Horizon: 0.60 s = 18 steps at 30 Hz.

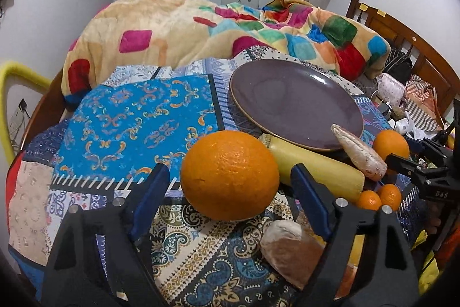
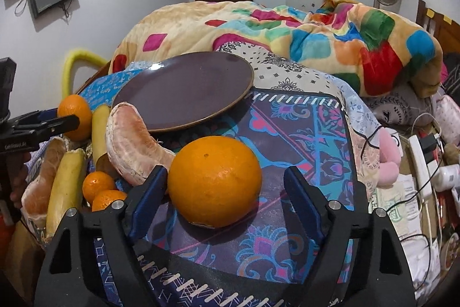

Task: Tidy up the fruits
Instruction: 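Grasp a large orange with the left gripper while the right gripper grasps another orange, then lift both oranges and lower them onto the brown plate, opening both grippers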

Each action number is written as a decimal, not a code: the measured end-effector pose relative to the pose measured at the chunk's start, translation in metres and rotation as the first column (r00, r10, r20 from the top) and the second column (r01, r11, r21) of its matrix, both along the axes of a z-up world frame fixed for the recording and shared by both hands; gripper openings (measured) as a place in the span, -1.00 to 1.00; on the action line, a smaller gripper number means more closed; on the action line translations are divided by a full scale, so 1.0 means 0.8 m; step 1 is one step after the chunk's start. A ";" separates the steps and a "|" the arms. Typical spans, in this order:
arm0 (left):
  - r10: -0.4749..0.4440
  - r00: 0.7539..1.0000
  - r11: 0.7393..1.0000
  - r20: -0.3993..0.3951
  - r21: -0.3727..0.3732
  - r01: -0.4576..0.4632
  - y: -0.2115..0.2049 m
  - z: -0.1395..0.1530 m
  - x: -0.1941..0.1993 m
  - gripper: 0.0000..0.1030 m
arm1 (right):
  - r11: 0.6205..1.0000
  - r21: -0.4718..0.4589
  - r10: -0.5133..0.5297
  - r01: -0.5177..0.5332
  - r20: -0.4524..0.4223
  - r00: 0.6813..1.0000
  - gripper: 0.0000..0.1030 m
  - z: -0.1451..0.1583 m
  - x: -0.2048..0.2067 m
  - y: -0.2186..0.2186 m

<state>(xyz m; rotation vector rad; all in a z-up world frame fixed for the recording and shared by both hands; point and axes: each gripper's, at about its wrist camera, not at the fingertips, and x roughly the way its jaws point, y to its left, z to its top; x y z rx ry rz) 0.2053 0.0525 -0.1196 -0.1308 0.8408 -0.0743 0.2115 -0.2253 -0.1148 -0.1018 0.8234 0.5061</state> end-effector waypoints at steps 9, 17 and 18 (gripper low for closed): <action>-0.007 0.999 0.999 -0.036 -0.046 0.005 0.006 -0.009 0.009 0.36 | 1.000 -0.015 0.024 -0.024 -0.015 1.000 0.21 -0.003 0.006 0.008; -0.013 1.000 1.000 -0.017 -0.015 0.013 0.000 0.000 0.002 0.34 | 0.999 -0.032 0.015 -0.015 -0.008 1.000 0.19 0.001 0.005 0.009; -0.013 1.000 1.000 -0.014 -0.014 0.013 0.000 0.002 0.001 0.34 | 0.999 -0.031 0.012 -0.012 -0.006 1.000 0.19 0.002 0.005 0.008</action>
